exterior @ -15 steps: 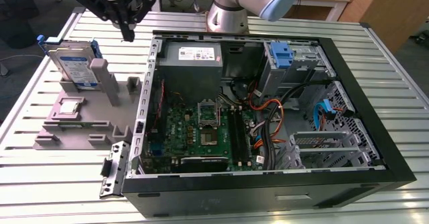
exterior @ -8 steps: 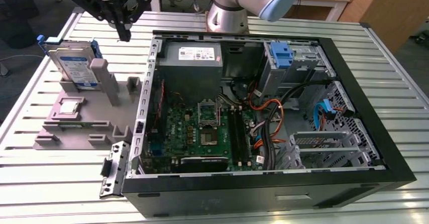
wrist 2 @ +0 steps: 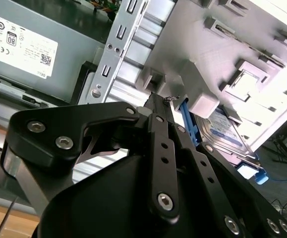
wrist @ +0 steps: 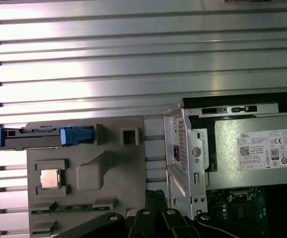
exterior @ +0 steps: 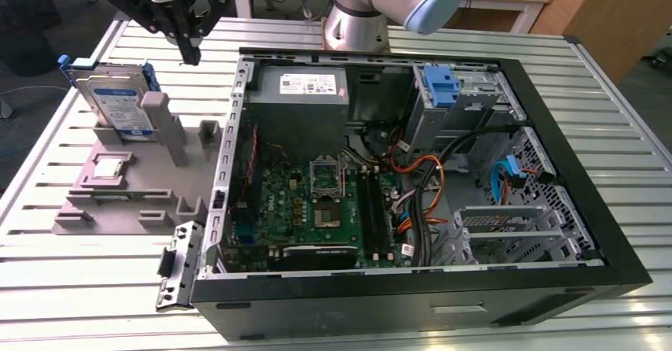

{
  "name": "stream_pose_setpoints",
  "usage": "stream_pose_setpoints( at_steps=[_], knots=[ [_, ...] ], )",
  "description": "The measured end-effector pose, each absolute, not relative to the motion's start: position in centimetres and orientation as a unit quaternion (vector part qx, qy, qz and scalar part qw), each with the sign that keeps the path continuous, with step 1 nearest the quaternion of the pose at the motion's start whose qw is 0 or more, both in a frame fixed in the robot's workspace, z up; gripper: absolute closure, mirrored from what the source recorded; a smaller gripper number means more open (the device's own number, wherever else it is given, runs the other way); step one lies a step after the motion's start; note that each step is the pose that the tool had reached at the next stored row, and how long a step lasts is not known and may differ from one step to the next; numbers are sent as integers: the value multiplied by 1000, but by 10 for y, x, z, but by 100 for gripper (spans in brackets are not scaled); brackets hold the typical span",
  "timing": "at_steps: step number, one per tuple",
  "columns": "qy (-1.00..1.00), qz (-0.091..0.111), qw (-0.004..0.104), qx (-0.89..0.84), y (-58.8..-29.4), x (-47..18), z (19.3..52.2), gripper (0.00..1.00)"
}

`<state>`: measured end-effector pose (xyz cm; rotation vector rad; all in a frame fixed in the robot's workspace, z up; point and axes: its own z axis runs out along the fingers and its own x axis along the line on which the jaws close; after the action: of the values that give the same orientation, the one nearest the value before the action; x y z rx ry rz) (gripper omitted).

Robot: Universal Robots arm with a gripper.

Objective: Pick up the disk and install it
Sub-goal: 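Reach for the disk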

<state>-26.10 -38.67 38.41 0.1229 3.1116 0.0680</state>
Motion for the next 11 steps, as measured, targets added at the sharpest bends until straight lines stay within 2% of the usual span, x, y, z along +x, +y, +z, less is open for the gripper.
stream_pose_setpoints(
  at_steps=[11],
  knots=[
    [999, 22, 13, 44, -372, -280, 378, 89]
  ],
)
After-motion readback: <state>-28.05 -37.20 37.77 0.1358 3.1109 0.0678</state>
